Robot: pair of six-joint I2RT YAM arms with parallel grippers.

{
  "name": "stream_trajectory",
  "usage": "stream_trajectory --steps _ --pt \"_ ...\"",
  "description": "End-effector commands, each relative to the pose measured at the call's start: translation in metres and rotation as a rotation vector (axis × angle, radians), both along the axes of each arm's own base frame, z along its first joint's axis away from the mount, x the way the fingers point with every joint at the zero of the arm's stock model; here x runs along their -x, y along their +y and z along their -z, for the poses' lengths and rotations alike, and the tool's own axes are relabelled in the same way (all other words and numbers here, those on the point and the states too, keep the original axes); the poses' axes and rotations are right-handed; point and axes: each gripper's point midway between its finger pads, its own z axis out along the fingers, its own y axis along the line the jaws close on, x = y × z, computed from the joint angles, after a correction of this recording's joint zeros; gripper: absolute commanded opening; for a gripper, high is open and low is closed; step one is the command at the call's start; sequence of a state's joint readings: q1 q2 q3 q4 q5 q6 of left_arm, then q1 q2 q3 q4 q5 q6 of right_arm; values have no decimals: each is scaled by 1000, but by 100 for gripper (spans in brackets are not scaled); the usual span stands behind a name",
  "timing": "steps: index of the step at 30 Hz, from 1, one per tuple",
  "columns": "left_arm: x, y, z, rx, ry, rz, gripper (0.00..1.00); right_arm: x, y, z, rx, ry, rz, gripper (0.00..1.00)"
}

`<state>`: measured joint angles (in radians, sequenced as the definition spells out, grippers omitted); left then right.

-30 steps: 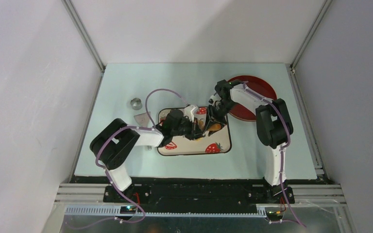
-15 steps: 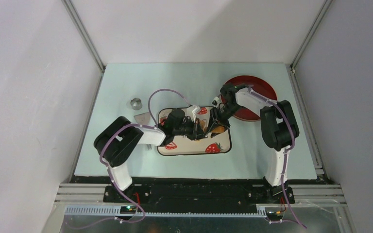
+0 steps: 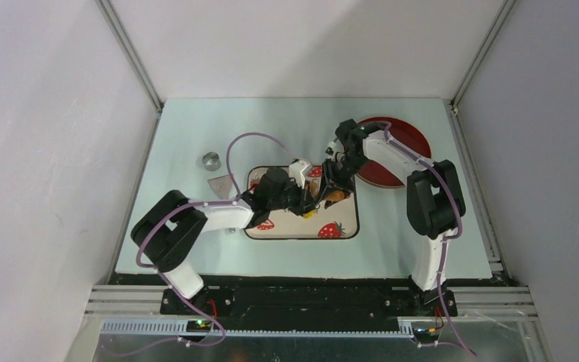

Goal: Roll out the dumpling wrappers from the dough

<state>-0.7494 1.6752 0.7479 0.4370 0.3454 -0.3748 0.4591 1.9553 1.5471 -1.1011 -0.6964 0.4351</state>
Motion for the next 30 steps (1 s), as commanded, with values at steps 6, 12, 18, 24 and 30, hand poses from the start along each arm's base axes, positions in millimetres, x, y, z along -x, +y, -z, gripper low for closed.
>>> stream_trajectory --steps 6,12,18,24,30 --pt "-15 -7 -89 130 -180 -15 0 -28 33 -57 -151 -239 -15 0" --pt "-14 4 -78 122 -140 2 0 -27 40 -43 -167 -176 4 0" --pt "-12 1 -56 118 -57 58 0 -32 46 -31 -181 -95 38 0" --pt "-12 3 -34 89 -6 56 0 -30 51 -11 -168 -49 27 0" --pt "-13 5 -8 51 45 47 0 -25 57 17 -147 1 23 0"
